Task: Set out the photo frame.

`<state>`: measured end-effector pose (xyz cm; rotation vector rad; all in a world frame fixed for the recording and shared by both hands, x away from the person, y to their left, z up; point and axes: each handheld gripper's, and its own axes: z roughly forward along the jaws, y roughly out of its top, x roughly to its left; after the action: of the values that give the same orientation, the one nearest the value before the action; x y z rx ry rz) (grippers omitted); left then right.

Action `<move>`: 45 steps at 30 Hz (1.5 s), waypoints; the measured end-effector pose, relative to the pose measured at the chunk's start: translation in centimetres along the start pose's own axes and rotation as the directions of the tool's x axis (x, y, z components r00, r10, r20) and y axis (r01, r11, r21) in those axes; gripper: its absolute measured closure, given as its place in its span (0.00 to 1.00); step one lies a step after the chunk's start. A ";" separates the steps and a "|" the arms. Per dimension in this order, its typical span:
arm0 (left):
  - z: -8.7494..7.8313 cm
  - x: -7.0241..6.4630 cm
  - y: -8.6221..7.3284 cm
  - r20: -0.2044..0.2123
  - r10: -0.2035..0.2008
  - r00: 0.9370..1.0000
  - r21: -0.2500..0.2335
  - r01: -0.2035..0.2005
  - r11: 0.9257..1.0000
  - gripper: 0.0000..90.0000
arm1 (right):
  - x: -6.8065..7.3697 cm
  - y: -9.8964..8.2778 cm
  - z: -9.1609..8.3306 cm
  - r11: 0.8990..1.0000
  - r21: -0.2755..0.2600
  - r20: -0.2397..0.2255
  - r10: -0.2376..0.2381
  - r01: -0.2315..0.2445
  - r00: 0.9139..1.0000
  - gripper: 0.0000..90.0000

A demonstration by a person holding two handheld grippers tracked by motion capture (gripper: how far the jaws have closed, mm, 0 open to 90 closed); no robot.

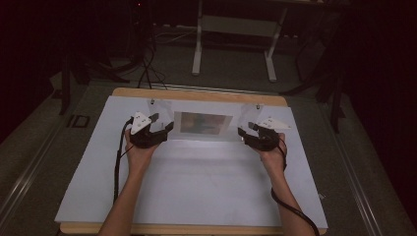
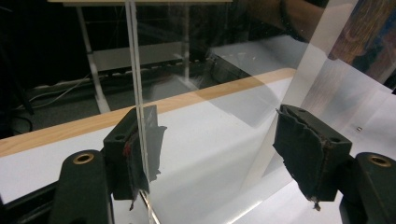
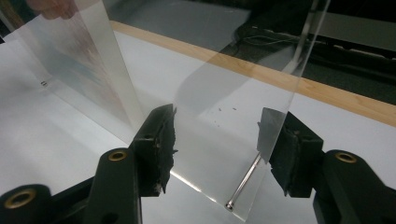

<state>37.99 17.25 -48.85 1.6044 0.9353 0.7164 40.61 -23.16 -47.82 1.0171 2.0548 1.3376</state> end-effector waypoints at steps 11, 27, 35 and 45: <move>0.1 -0.2 -0.1 -0.032 -0.002 0.999 -0.013 0.001 1.000 0.33 | -0.2 0.1 0.2 1.000 0.002 -0.006 0.012 -0.012 1.000 0.50; 0.6 -0.3 -0.1 -0.065 -0.012 0.998 -0.025 0.011 1.000 0.34 | -0.4 0.5 0.9 0.999 0.027 0.004 0.019 -0.019 1.000 0.49; 0.9 0.1 0.3 -0.054 -0.009 0.998 0.001 0.009 1.000 0.34 | -0.3 0.8 1.0 0.999 0.040 0.021 0.006 -0.007 1.000 0.49; 1.1 0.2 0.7 -0.054 -0.010 0.998 0.022 0.011 1.000 0.35 | -0.2 1.1 1.2 0.999 0.053 0.038 0.008 -0.010 0.999 0.49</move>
<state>39.19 16.77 -48.40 1.6053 0.9936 0.7476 41.93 -22.40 -47.32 1.0669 2.0698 1.2649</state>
